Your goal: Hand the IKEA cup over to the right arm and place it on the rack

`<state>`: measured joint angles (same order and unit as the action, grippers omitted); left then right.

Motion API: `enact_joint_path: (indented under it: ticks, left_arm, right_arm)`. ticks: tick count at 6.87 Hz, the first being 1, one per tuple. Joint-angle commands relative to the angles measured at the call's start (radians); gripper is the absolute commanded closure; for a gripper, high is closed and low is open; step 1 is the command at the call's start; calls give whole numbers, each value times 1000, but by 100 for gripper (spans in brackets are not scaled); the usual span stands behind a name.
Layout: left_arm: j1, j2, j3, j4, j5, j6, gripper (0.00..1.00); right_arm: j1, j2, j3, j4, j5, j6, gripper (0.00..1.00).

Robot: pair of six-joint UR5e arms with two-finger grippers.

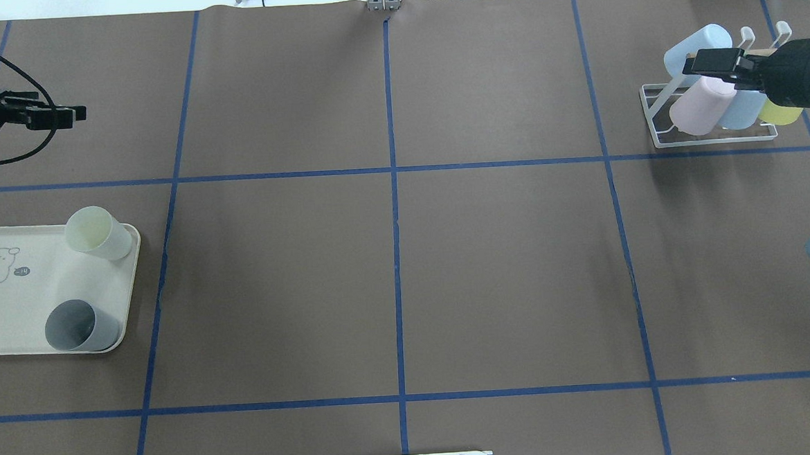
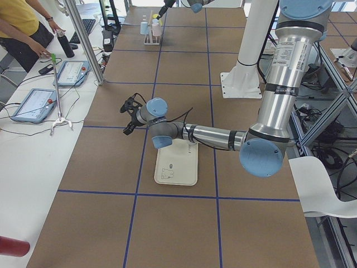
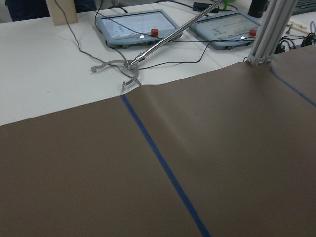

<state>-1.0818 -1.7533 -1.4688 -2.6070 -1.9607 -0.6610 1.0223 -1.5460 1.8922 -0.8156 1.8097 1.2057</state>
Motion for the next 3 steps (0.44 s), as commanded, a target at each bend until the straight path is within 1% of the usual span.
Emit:
enact_joint_path:
  ticks: [1, 2, 3]
  left_arm:
    - [8, 27, -101, 245, -10, 6, 0]
    - [13, 122, -201, 296, -13, 6, 0]
    - [28, 226, -285, 289, -42, 6, 0]
  right_arm:
    - [-10, -8, 4, 1, -16, 1, 0]
    - [-17, -8, 4, 1, -41, 1, 0]
    - [-22, -9, 4, 1, -46, 1, 0]
